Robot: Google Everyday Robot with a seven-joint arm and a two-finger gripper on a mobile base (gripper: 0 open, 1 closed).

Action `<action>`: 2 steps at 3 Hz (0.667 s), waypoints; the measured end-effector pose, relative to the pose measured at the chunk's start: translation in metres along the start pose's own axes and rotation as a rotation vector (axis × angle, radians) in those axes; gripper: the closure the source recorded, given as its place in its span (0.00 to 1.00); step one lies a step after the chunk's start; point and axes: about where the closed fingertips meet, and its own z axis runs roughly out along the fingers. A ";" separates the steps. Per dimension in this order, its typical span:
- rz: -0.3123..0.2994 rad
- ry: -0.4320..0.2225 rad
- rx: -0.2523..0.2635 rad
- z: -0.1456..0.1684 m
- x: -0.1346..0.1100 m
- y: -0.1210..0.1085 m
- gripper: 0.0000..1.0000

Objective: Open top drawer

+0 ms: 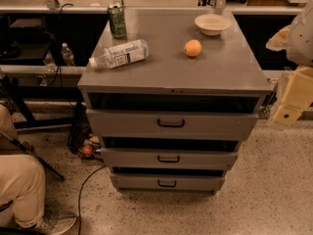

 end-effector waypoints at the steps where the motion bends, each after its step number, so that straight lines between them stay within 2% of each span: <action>1: 0.003 -0.009 0.002 0.000 0.000 0.001 0.00; 2: 0.004 -0.027 -0.002 0.014 0.004 0.005 0.00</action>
Offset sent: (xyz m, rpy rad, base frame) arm -0.0028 -0.0051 -0.0900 0.1106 0.0085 0.0283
